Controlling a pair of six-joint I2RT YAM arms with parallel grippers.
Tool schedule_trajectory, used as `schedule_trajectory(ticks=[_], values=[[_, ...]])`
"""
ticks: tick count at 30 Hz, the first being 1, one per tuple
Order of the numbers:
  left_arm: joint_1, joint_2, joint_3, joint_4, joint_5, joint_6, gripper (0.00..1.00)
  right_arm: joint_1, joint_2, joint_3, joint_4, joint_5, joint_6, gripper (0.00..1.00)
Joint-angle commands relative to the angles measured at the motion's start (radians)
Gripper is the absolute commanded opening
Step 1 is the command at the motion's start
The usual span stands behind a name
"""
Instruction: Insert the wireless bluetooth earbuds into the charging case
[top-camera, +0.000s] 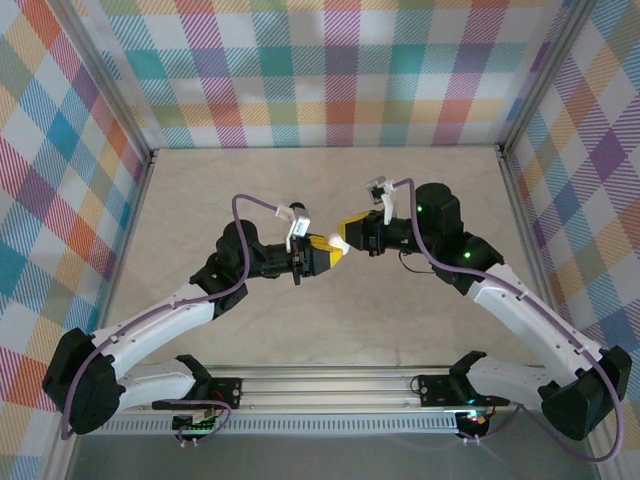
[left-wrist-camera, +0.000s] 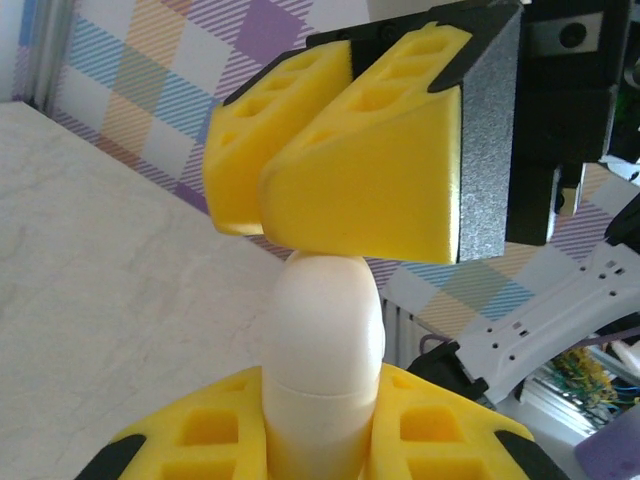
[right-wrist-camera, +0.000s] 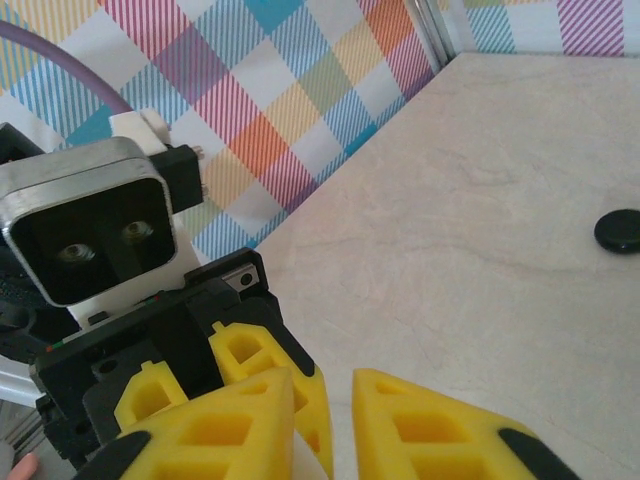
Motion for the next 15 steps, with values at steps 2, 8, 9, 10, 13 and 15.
schedule_trajectory(ticks=[2, 8, 9, 10, 13, 15], values=[[0.030, 0.006, 0.104, 0.119, -0.011, -0.077, 0.00, 0.035, 0.006, -0.011, -0.131, -0.037, -0.096, 0.17], [0.030, 0.003, 0.122, -0.047, -0.036, 0.015, 0.00, 0.074, 0.017, 0.083, -0.286, 0.121, -0.185, 0.47], [0.030, 0.003, 0.115, -0.078, -0.060, 0.028, 0.00, 0.074, 0.004, 0.094, -0.286, 0.167, -0.182, 0.52], [0.030, 0.002, 0.105, -0.094, -0.085, 0.032, 0.00, 0.073, -0.011, 0.101, -0.284, 0.212, -0.178, 0.55], [0.030, -0.001, 0.061, -0.083, -0.134, 0.031, 0.00, 0.057, -0.067, 0.112, -0.259, 0.310, -0.156, 0.59], [0.030, 0.000, 0.042, -0.070, -0.144, 0.029, 0.00, 0.038, -0.088, 0.118, -0.247, 0.310, -0.143, 0.60]])
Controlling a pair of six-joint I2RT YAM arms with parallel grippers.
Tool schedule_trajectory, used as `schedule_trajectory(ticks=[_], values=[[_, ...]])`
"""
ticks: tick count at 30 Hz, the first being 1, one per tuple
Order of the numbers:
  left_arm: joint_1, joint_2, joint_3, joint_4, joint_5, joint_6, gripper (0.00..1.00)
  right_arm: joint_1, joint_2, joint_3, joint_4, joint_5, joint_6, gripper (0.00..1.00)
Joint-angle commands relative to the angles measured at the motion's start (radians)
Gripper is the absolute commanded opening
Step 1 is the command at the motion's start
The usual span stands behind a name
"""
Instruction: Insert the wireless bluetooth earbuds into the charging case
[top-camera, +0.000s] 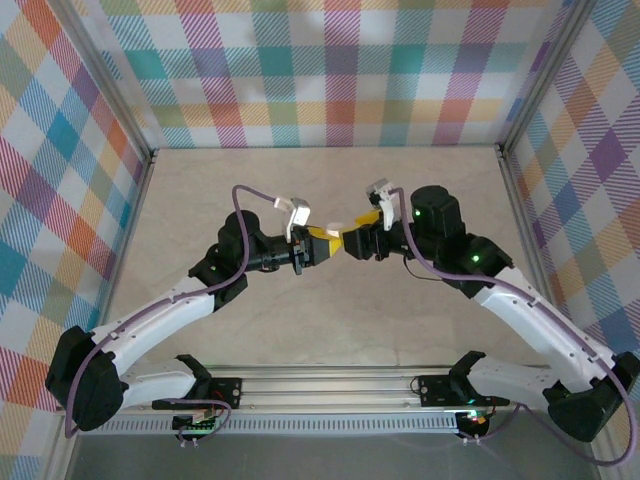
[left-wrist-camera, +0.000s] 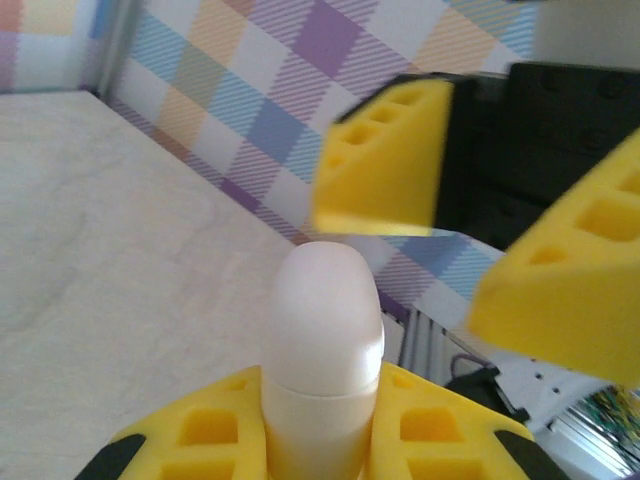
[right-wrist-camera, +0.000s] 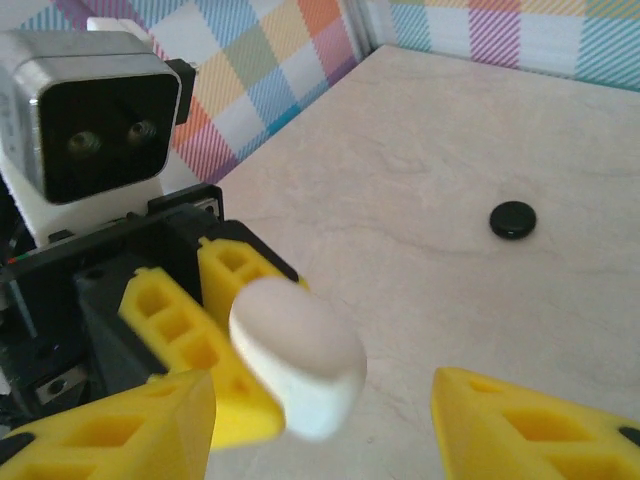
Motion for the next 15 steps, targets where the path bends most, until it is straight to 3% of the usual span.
schedule_trajectory(ticks=[1, 8, 15], values=[[0.007, -0.018, -0.021, 0.036, -0.064, 0.022, 0.00, -0.026, -0.051, 0.032, -0.027, 0.056, 0.009, 0.61], [0.007, 0.033, 0.014, -0.110, -0.125, 0.073, 0.00, -0.066, -0.004, 0.015, -0.084, 0.041, 0.069, 0.63], [0.007, 0.215, 0.174, -0.356, -0.179, 0.014, 0.00, -0.142, 0.085, -0.062, -0.052, -0.016, 0.151, 0.61]])
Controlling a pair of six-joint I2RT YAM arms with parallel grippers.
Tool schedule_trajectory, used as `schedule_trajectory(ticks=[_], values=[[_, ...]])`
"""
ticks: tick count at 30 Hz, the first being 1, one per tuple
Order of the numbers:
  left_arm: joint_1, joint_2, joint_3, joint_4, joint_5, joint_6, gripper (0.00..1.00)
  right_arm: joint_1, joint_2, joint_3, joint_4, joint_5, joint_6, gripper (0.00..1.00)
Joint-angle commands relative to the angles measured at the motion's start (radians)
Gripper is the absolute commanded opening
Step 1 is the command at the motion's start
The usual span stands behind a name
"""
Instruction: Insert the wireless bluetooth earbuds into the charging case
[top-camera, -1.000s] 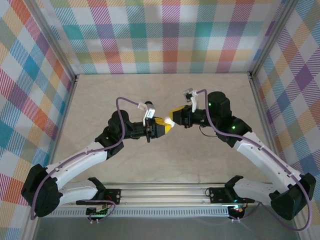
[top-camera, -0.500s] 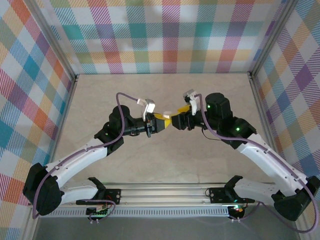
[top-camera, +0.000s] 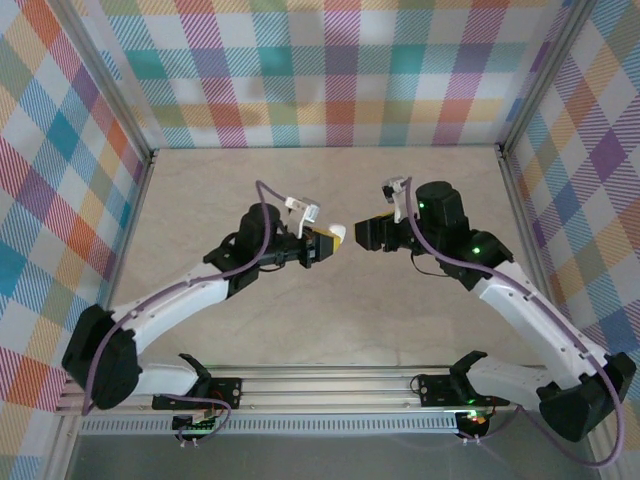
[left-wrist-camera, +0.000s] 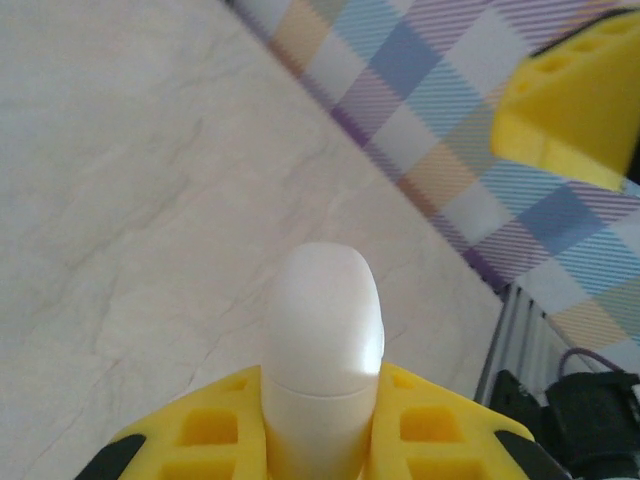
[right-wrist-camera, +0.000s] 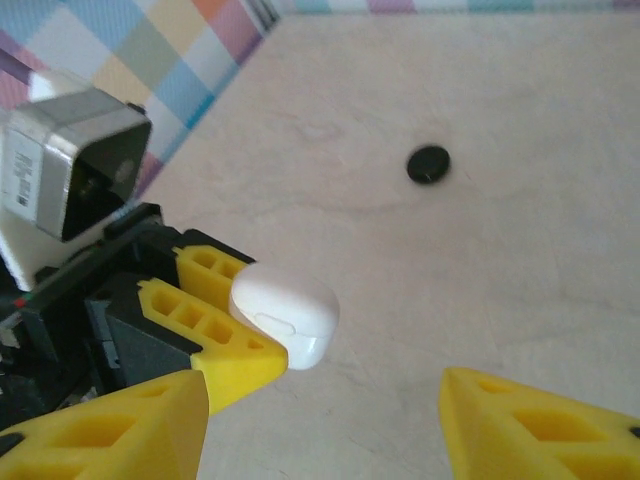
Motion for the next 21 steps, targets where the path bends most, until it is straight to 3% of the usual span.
schedule_trajectory(ticks=[1, 10, 14, 21], values=[[0.004, 0.073, 0.082, -0.140, -0.050, -0.042, 0.00, -0.035, 0.043, -0.040, 0.006, -0.027, 0.053, 0.61], [0.004, 0.366, 0.245, -0.236, -0.139, -0.205, 0.02, -0.139, 0.197, -0.106, 0.105, -0.101, 0.079, 0.61], [0.002, 0.453, 0.252, -0.184, -0.184, -0.269, 0.05, -0.164, 0.238, -0.116, 0.139, -0.143, 0.037, 0.61], [0.003, 0.637, 0.409, -0.256, -0.198, -0.273, 0.04, -0.184, 0.279, -0.162, 0.188, -0.141, 0.016, 0.62]])
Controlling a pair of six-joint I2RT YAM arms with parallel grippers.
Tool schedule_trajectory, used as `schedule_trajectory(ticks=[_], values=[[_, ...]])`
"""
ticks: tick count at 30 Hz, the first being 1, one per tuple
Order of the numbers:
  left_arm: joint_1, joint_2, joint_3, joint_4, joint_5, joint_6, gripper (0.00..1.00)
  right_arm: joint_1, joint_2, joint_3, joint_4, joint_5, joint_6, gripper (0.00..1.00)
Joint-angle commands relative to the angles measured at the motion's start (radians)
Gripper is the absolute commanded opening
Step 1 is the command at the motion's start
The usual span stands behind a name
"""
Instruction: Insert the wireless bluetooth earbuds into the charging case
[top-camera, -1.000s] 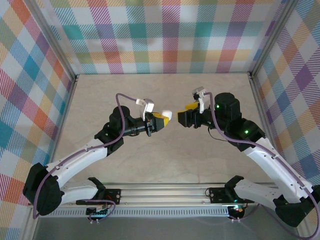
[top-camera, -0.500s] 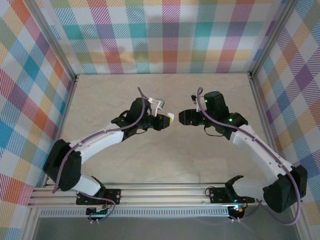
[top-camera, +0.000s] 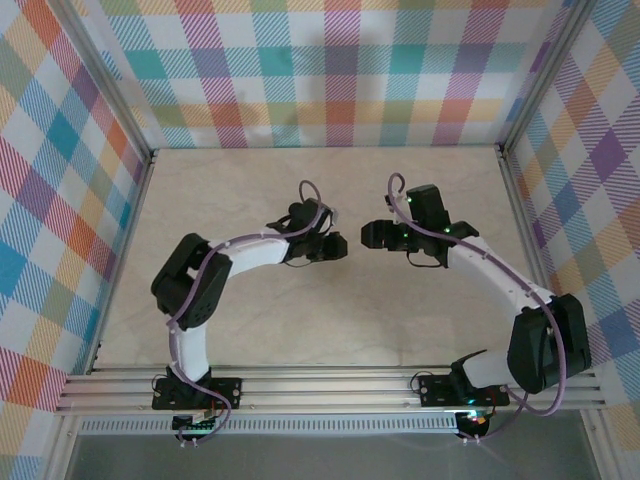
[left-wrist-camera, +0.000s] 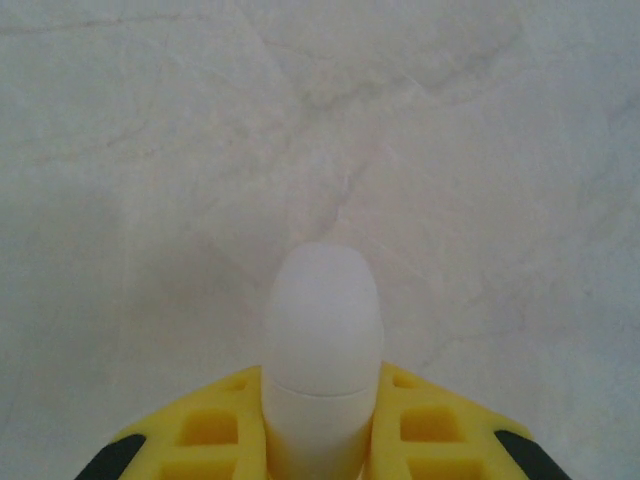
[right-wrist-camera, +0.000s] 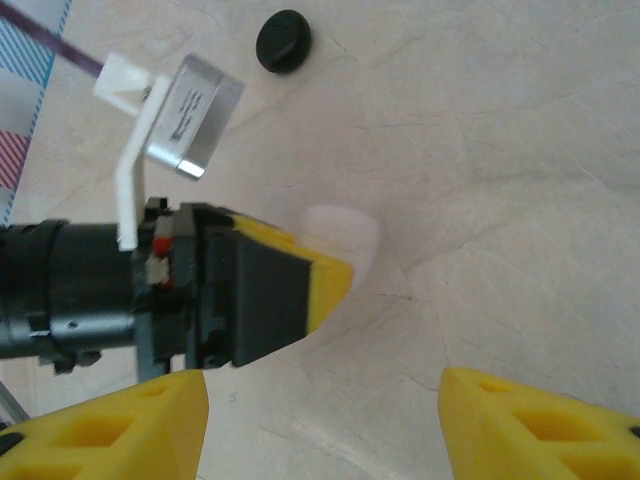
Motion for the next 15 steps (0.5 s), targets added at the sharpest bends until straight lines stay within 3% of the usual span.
schedule_trajectory(ticks=[1, 5, 15], values=[[0.002, 0.063, 0.096, -0.049, -0.013, -0.023, 0.03, -0.015, 0.030, -0.022, 0.048, -0.035, -0.022, 0.62], [0.002, 0.137, 0.165, -0.071, -0.004, -0.031, 0.03, -0.027, 0.046, -0.043, 0.064, -0.051, -0.022, 0.62], [0.002, 0.197, 0.247, -0.212, -0.115, -0.023, 0.20, -0.048, 0.057, -0.073, 0.087, -0.048, -0.025, 0.63]])
